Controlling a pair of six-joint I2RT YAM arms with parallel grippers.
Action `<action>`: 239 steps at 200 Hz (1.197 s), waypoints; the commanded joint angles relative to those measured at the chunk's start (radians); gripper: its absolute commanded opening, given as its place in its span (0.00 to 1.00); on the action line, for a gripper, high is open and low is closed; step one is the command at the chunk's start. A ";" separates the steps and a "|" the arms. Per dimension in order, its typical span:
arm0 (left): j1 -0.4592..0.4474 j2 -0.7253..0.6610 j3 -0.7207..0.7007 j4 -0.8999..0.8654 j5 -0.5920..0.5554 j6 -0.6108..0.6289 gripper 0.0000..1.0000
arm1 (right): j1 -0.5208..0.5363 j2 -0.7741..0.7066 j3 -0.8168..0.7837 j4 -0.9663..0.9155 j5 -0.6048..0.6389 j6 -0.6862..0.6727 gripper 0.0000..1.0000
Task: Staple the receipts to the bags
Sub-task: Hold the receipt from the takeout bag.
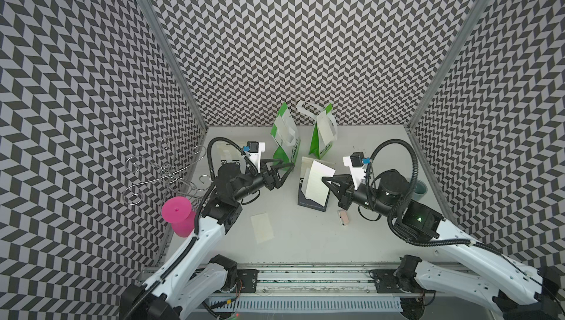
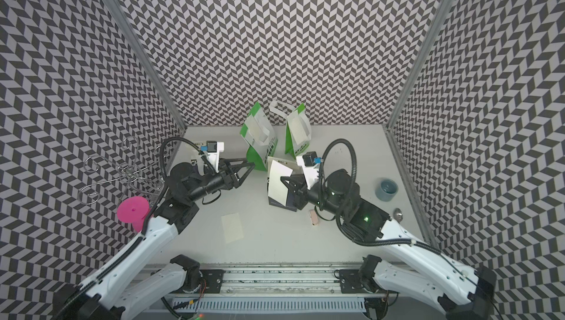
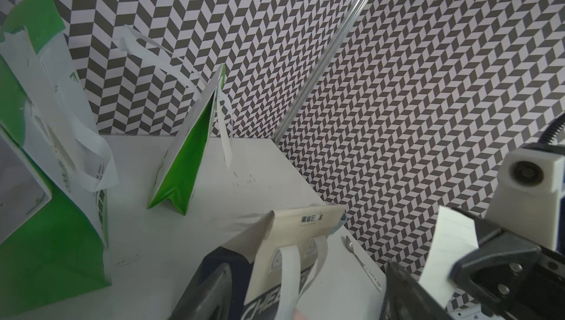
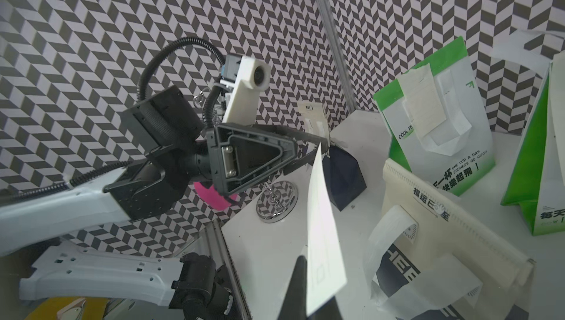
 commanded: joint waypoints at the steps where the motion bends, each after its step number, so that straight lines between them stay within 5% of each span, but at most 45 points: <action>1: 0.002 0.067 0.082 0.214 0.134 -0.019 0.80 | -0.015 0.050 -0.004 0.037 -0.029 -0.004 0.00; 33: 0.006 0.202 0.137 0.269 0.211 0.019 0.79 | -0.030 0.141 0.023 0.093 -0.079 -0.002 0.00; 118: 0.001 0.471 0.197 0.576 0.467 -0.118 0.68 | -0.137 0.264 0.052 0.139 -0.132 -0.032 0.00; 178: 0.001 0.461 0.223 0.410 0.491 0.005 0.56 | -0.168 0.293 0.052 0.148 -0.128 -0.018 0.00; 239: 0.000 0.451 0.220 0.320 0.465 0.074 0.55 | -0.169 0.295 0.048 0.121 -0.103 -0.017 0.00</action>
